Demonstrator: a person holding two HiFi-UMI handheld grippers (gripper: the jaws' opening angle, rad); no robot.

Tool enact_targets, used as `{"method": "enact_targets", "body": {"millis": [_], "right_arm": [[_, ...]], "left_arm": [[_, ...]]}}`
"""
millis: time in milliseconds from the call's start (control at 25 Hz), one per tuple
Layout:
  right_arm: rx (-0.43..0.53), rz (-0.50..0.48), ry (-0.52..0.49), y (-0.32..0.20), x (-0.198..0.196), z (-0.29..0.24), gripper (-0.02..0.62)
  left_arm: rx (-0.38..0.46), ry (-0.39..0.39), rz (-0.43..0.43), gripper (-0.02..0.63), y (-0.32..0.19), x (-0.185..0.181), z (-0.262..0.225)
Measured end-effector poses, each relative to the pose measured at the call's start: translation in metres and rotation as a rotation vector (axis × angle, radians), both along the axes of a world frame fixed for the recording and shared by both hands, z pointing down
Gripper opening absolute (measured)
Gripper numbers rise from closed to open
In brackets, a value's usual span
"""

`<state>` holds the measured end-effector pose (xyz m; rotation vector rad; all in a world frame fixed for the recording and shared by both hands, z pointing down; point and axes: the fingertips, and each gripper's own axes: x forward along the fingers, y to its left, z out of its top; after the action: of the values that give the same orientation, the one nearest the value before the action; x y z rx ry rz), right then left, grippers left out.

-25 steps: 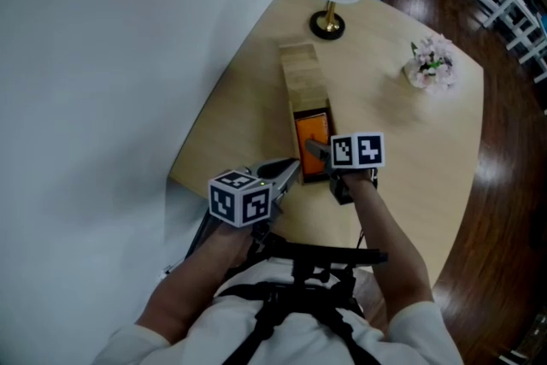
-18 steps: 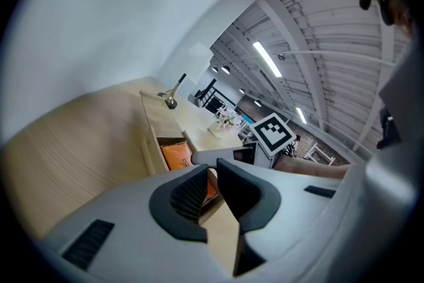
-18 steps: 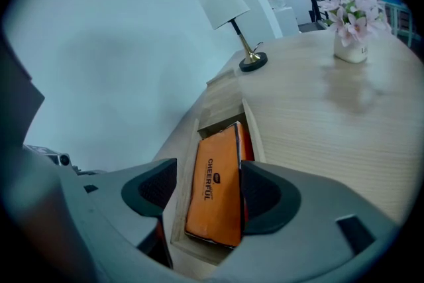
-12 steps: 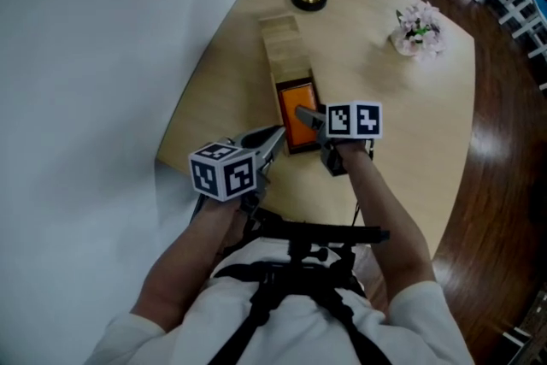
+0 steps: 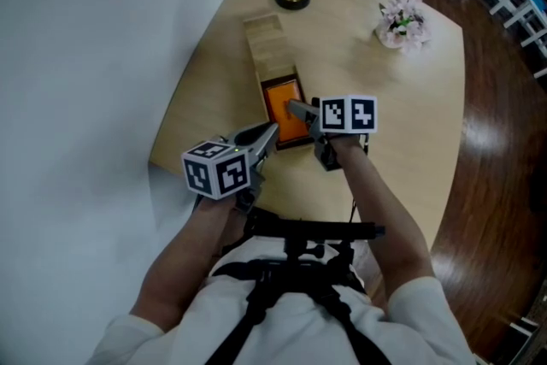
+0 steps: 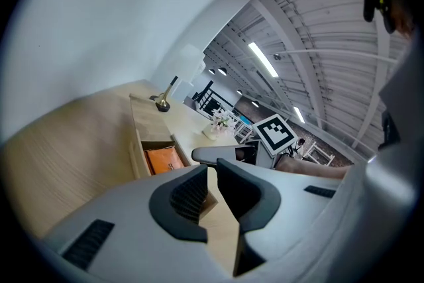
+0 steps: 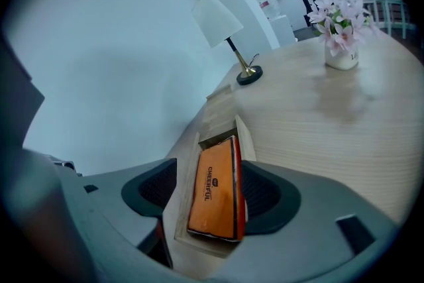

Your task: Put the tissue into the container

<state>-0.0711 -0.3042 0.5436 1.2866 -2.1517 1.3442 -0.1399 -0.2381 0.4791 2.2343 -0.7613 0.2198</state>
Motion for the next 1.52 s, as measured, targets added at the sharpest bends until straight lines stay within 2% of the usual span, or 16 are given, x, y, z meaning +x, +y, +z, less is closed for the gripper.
{"method": "enact_targets", "body": {"millis": [560,800,1040,1520], "right_arm": [[0.039,0.018,0.000,0.008,0.021,-0.014,0.315],[0.073,0.038,-0.004,0.010,0.040,-0.026,0.316],[0.131,0.010,0.029,0.025,0.059,-0.043,0.313],[0.191,0.095,0.050,0.046,0.111,-0.063,0.272]], "left_arm": [[0.017,0.014,-0.010,0.028,0.003,0.012,-0.007],[0.029,0.022,-0.004,0.028,0.004,0.020,-0.011],[0.040,0.032,0.018,0.028,0.011,0.035,-0.017],[0.075,0.066,0.068,0.028,0.033,0.068,-0.038]]}}
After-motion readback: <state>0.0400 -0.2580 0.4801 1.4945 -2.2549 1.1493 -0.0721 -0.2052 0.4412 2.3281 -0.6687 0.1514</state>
